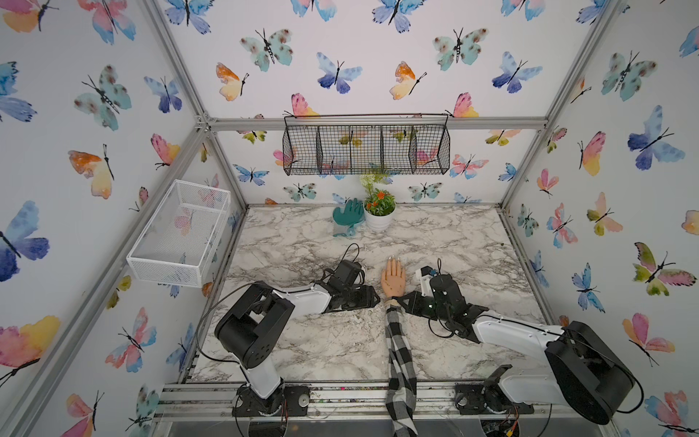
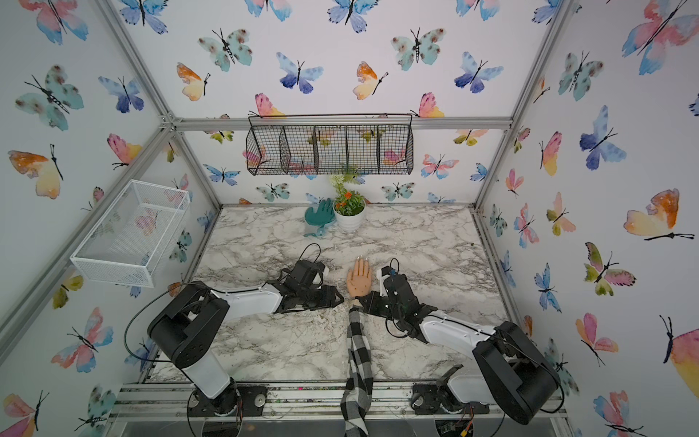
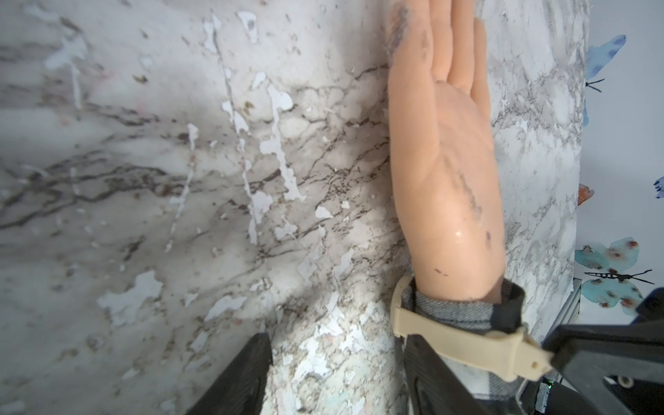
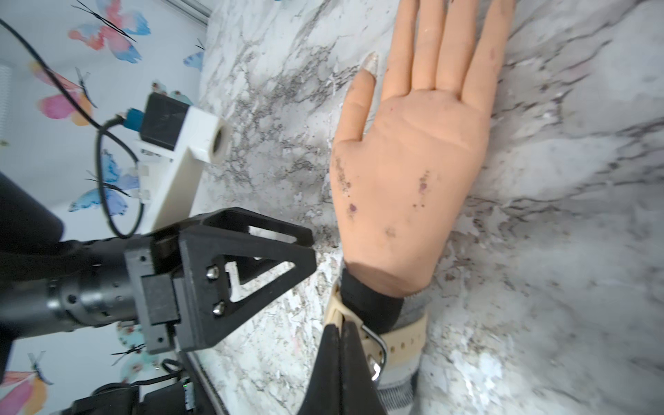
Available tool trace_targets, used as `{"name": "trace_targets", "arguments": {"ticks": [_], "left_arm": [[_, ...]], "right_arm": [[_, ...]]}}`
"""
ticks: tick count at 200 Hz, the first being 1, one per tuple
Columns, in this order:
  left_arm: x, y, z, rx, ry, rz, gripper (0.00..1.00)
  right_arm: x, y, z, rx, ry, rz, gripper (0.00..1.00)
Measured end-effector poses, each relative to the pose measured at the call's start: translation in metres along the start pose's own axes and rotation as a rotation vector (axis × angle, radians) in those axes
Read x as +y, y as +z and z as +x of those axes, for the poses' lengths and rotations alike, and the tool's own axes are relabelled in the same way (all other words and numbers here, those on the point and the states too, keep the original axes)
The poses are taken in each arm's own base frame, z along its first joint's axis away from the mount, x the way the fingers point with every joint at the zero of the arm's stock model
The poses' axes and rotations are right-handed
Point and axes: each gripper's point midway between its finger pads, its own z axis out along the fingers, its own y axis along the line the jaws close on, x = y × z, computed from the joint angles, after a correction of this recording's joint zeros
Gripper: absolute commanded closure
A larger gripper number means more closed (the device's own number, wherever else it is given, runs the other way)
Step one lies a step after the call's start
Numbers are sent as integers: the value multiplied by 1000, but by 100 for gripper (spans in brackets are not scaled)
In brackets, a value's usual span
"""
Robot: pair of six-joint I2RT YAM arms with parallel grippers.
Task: Take off the watch
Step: Untie the watch from the hand.
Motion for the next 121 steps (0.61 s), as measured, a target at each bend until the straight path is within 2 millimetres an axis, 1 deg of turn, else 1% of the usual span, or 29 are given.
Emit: {"name": "trace_targets", "arguments": {"ticks": [4,8,14,22,30,53,91,111,121], "left_arm": [[0,0,0,0,0,0,36],[0,0,0,0,0,0,37],[0,0,0,0,0,0,37],[0,0,0,0,0,0,36],[0,0,0,0,0,0,36],[0,0,0,1,0,2,36],[-1,0,0,2,-1,3,36],[-1,0,0,2,-1,3,36],[-1,0,0,3,-2,3,36]], "right_arm": [[1,0,0,-3,14,-21,97],[1,0,-1,-7,24,-38,95],[1,0,-1,-9,40,-56,89],[0,0,0,-3,61,-65,78],[-1,0,0,-1,70,-66,73],[4,-1,-9,6,45,-36,73],[27,-10,-38,-6,-47,37,73],[30,-12,-44,22,-72,114,70],[27,-12,-45,38,-79,163,68]]}}
